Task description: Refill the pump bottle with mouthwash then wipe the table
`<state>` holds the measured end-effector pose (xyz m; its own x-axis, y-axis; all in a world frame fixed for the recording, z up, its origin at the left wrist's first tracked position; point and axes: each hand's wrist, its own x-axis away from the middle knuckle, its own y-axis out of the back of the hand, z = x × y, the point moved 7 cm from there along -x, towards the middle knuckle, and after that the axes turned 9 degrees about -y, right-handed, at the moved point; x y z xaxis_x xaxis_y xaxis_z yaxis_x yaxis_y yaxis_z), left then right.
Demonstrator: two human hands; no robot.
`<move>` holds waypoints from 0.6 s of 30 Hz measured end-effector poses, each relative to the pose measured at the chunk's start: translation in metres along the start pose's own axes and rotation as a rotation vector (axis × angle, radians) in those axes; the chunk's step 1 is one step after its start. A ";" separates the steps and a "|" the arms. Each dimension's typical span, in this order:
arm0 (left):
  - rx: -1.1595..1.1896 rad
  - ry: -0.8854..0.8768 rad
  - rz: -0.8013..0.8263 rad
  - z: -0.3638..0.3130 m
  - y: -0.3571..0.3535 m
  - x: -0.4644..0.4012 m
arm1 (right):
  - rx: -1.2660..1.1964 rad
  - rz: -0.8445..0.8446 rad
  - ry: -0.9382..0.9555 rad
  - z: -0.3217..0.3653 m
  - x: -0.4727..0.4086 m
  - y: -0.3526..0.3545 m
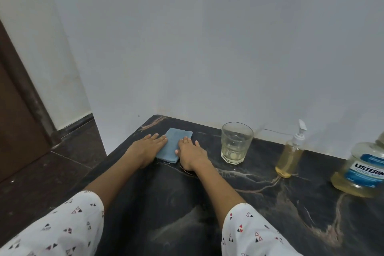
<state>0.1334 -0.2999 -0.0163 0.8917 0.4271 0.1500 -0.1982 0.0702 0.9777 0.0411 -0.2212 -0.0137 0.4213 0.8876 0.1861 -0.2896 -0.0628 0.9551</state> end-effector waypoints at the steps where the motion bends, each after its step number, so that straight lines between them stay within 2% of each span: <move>1: -0.001 -0.003 0.004 0.001 -0.001 -0.001 | 0.005 0.004 0.000 0.000 -0.001 0.000; 6: -0.080 0.045 -0.030 0.000 0.001 0.001 | 0.056 -0.007 -0.018 0.002 0.001 0.000; 9: -0.123 0.140 -0.103 -0.008 0.005 0.010 | 0.045 -0.091 -0.015 0.008 0.011 0.006; 12: 0.047 0.235 -0.188 -0.021 0.012 0.025 | -0.027 -0.222 0.078 0.018 0.038 0.014; 18: 0.402 0.196 -0.285 -0.076 0.019 0.078 | -0.150 -0.257 0.177 -0.010 0.128 0.001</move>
<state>0.1682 -0.1968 0.0026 0.7868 0.6050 -0.1221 0.2468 -0.1271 0.9607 0.0865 -0.1027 0.0084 0.3449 0.9320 -0.1114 -0.3220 0.2290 0.9186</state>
